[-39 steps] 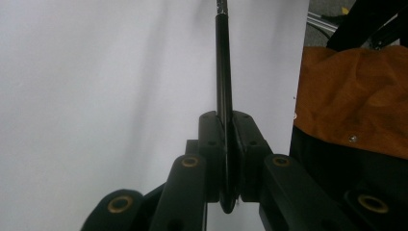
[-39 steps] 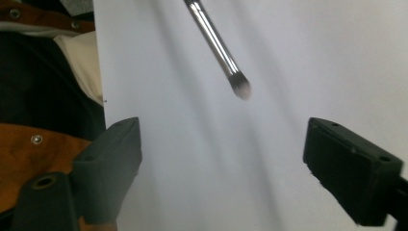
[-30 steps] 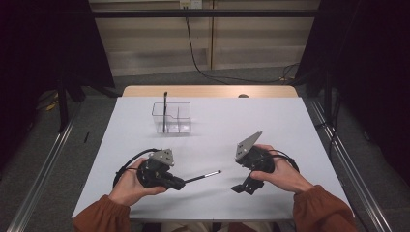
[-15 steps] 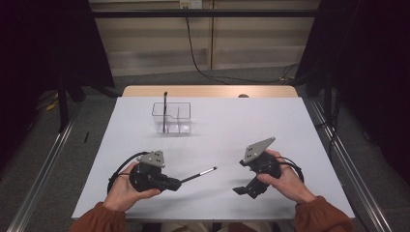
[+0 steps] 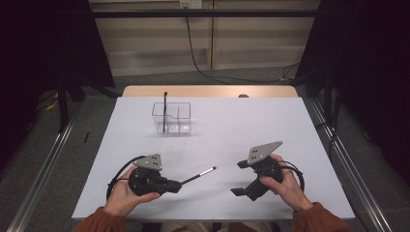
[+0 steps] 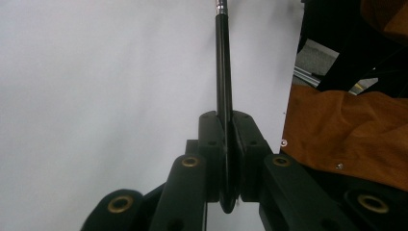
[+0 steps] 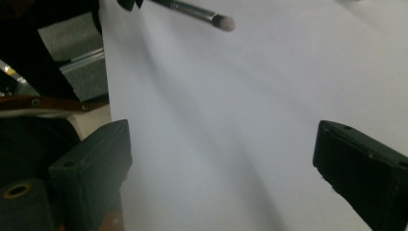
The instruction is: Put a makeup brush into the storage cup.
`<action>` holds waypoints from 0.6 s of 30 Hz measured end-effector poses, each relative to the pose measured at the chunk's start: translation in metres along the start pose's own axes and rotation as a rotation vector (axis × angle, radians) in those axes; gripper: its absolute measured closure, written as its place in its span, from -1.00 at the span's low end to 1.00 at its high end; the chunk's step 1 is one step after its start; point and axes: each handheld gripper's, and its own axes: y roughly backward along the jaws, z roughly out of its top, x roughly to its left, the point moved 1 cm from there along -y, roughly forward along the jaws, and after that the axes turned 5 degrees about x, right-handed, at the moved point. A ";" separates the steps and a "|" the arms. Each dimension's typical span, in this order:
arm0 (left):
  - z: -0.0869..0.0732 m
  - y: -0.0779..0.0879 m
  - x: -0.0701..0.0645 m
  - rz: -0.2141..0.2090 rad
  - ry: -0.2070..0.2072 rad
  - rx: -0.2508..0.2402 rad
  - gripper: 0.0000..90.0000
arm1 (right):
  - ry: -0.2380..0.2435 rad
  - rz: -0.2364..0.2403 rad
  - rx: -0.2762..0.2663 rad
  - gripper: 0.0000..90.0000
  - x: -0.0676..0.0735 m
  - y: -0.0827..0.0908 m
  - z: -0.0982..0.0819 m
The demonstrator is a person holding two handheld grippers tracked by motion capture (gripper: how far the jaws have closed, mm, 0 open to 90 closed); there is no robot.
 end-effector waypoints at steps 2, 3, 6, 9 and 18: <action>0.001 0.000 -0.001 0.000 0.001 -0.011 0.87 | 0.004 -0.021 -0.041 -0.90 0.000 0.001 -0.001; 0.001 0.000 -0.001 0.003 0.001 -0.022 0.87 | 0.000 -0.029 -0.048 -0.91 0.000 0.001 -0.001; 0.003 0.001 -0.003 0.011 -0.007 -0.043 0.86 | -0.004 -0.033 -0.066 -0.92 -0.001 0.001 -0.001; 0.004 0.001 -0.005 0.016 -0.013 -0.068 0.87 | 0.003 -0.033 -0.090 -0.92 0.000 0.001 -0.001; 0.007 0.003 -0.008 0.020 -0.023 -0.123 0.87 | 0.004 -0.051 -0.194 -0.93 0.002 0.004 0.002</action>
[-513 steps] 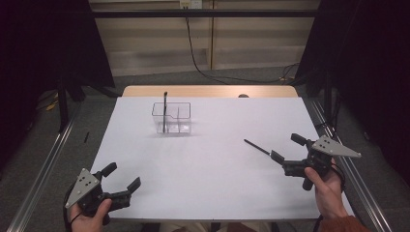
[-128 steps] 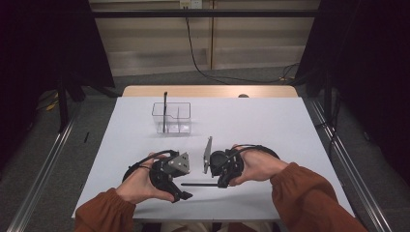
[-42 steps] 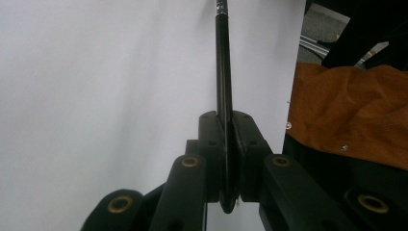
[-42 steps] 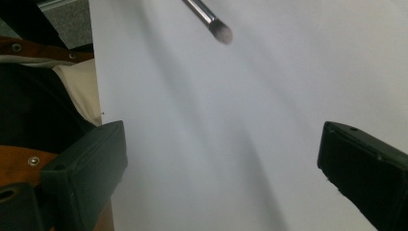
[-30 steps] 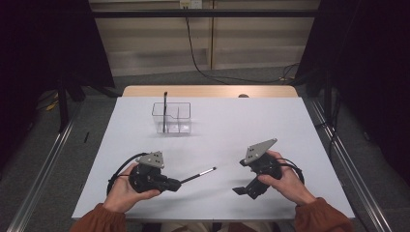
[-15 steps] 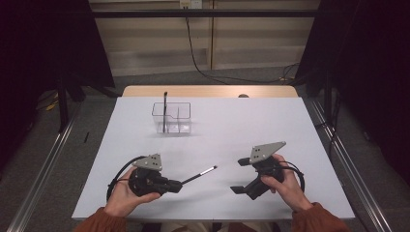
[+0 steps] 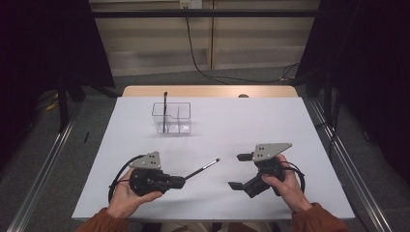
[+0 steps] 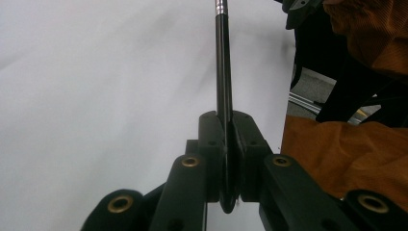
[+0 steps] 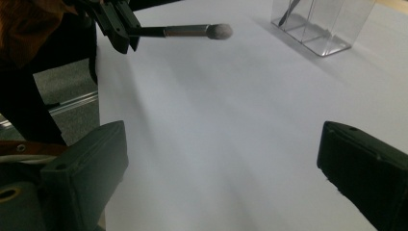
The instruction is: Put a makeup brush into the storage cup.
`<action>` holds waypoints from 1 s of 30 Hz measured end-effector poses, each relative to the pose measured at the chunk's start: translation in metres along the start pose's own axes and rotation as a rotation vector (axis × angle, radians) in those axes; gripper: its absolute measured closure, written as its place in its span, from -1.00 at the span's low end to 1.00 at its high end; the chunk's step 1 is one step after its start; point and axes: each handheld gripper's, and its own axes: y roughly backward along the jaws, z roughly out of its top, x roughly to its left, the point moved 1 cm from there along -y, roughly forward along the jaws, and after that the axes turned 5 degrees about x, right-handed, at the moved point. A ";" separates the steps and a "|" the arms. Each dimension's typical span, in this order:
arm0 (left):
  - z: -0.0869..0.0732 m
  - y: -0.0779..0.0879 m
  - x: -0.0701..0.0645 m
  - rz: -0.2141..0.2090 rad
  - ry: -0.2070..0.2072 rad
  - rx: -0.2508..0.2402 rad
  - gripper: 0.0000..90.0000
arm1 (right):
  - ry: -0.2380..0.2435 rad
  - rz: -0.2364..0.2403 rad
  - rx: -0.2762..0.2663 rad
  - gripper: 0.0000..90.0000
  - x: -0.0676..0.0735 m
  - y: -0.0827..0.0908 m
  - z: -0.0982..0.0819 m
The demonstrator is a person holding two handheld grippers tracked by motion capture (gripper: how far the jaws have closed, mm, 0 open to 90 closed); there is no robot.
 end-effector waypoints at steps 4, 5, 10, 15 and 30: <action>0.001 -0.001 -0.001 0.010 -0.010 -0.025 0.87 | 0.008 0.002 -0.027 -0.94 0.002 -0.002 0.001; 0.002 -0.001 -0.001 0.009 -0.010 -0.034 0.86 | 0.009 0.007 -0.036 -0.94 0.003 -0.003 0.001; 0.004 -0.002 -0.001 0.019 -0.034 -0.078 0.86 | -0.008 0.014 -0.078 -0.94 0.004 -0.004 0.001; 0.004 -0.004 -0.002 0.017 -0.048 -0.122 0.86 | -0.008 0.026 -0.121 -0.93 0.006 -0.006 0.002; 0.009 -0.020 -0.006 0.001 -0.071 -0.200 0.86 | 0.003 0.122 -0.207 -0.87 0.005 -0.010 0.008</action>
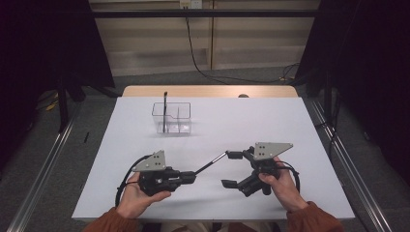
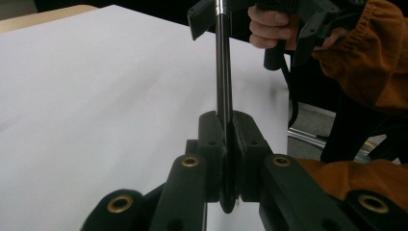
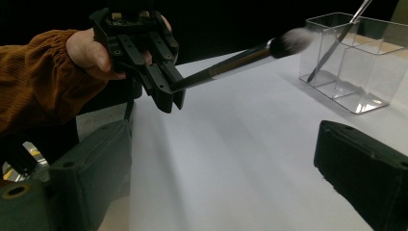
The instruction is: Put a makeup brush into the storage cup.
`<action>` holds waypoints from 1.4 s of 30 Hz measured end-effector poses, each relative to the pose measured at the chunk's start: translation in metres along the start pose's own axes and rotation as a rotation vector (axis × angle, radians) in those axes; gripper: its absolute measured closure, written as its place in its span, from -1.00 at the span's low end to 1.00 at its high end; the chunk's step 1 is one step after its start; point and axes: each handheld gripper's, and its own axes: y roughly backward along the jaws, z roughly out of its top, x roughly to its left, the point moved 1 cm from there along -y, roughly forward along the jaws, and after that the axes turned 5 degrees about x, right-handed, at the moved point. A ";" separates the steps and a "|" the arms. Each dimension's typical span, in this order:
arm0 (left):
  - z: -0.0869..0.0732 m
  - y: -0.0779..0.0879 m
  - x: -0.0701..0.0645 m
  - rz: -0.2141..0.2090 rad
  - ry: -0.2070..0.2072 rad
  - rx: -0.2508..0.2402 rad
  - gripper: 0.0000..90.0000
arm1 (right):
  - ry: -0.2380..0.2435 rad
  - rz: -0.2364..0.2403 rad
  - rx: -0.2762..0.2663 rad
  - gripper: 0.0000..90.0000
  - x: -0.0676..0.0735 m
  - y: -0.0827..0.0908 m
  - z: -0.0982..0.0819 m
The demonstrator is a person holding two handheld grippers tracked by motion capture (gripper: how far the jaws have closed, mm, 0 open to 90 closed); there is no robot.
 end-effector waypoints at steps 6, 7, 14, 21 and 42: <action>0.000 -0.003 -0.002 0.003 -0.012 -0.024 0.86 | -0.015 0.016 -0.018 -0.87 0.000 -0.004 0.002; 0.000 -0.004 -0.002 0.005 -0.014 -0.025 0.86 | -0.018 0.025 -0.019 -0.88 0.000 -0.004 0.002; -0.001 -0.006 -0.003 0.007 -0.019 -0.034 0.86 | -0.036 0.039 -0.070 -0.85 0.002 -0.005 0.008; -0.002 -0.009 -0.003 0.005 -0.024 -0.035 0.86 | -0.033 0.062 -0.061 -0.36 0.002 -0.008 0.010; -0.004 -0.014 -0.006 -0.011 -0.059 -0.014 0.86 | -0.058 0.105 -0.094 0.64 -0.004 -0.007 0.015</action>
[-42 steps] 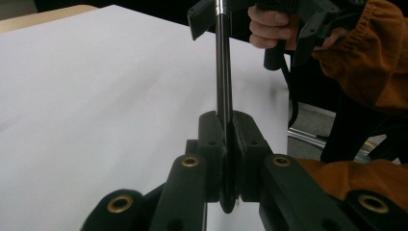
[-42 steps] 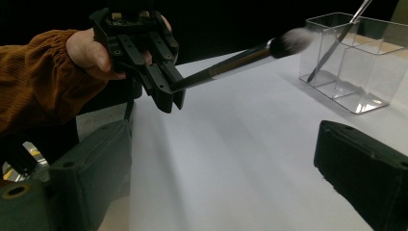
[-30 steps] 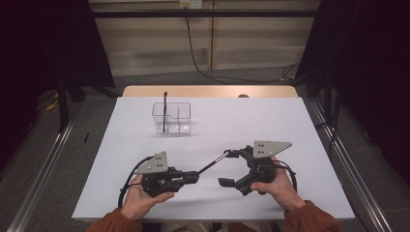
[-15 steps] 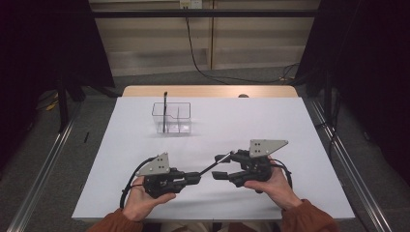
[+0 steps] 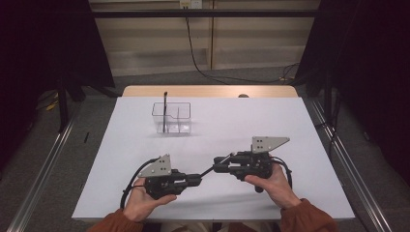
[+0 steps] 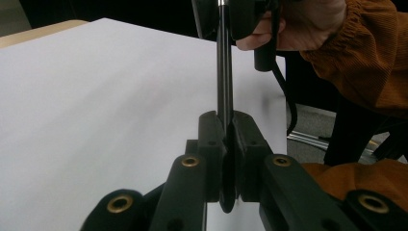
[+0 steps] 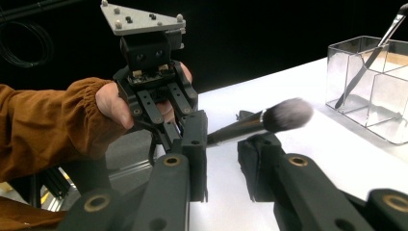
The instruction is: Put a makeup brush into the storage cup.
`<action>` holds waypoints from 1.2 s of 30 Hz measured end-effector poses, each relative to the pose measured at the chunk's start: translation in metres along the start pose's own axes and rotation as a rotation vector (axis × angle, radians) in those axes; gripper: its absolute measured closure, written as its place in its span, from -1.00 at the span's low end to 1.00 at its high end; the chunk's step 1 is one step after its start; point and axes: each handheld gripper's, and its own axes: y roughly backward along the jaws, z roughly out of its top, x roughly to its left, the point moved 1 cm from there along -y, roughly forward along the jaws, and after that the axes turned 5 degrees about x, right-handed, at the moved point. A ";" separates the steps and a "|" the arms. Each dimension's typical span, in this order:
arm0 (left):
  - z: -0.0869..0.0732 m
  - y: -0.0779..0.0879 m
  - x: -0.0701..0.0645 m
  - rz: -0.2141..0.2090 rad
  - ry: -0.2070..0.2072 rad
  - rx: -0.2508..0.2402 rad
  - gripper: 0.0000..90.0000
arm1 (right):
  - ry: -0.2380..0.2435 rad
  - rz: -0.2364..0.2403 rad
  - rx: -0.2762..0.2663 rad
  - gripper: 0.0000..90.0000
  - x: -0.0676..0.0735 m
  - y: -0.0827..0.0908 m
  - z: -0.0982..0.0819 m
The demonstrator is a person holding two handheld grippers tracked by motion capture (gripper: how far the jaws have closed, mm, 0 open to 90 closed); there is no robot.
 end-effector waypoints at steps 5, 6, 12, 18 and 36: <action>-0.002 -0.002 -0.002 0.003 -0.013 0.014 0.86 | -0.016 0.021 -0.006 0.69 0.001 0.000 0.001; -0.002 -0.002 -0.002 0.006 -0.015 0.015 0.86 | -0.019 0.024 -0.008 0.70 0.001 0.000 0.001; -0.004 -0.006 -0.002 0.007 -0.023 0.030 0.84 | -0.039 0.063 -0.009 0.82 0.002 -0.001 0.002; -0.002 -0.003 -0.004 0.039 -0.029 0.002 0.70 | -0.028 0.077 -0.014 0.86 0.006 -0.001 0.007; 0.000 0.011 0.003 0.136 0.070 -0.087 -0.29 | -0.022 0.038 -0.022 0.86 0.004 0.007 0.011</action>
